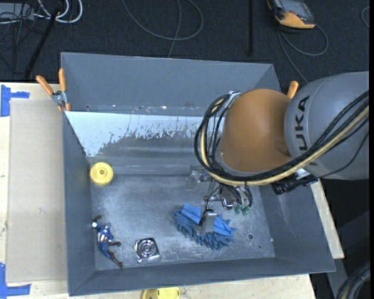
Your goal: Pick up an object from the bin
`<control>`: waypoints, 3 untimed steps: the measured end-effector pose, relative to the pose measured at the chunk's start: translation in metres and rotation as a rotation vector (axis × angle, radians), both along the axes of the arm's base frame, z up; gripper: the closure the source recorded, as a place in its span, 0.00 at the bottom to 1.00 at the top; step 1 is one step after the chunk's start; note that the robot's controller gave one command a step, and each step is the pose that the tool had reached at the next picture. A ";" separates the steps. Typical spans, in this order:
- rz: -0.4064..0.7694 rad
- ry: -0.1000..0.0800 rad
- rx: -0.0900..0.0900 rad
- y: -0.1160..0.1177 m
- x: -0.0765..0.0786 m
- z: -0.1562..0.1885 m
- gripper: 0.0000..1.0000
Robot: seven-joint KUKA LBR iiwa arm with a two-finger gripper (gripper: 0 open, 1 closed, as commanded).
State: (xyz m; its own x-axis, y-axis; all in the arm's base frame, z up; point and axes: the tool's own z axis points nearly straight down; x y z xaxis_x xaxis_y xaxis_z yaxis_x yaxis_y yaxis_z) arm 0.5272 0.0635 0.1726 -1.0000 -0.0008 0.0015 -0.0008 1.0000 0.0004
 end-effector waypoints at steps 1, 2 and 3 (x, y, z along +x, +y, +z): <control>-0.083 -0.004 0.000 -0.031 -0.012 -0.071 0.00; -0.098 0.004 -0.001 -0.037 -0.013 -0.083 0.00; -0.246 0.002 -0.001 -0.032 -0.033 -0.074 0.00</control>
Offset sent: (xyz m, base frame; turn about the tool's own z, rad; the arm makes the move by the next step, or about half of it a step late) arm -0.0086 -0.0364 -0.0412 0.0783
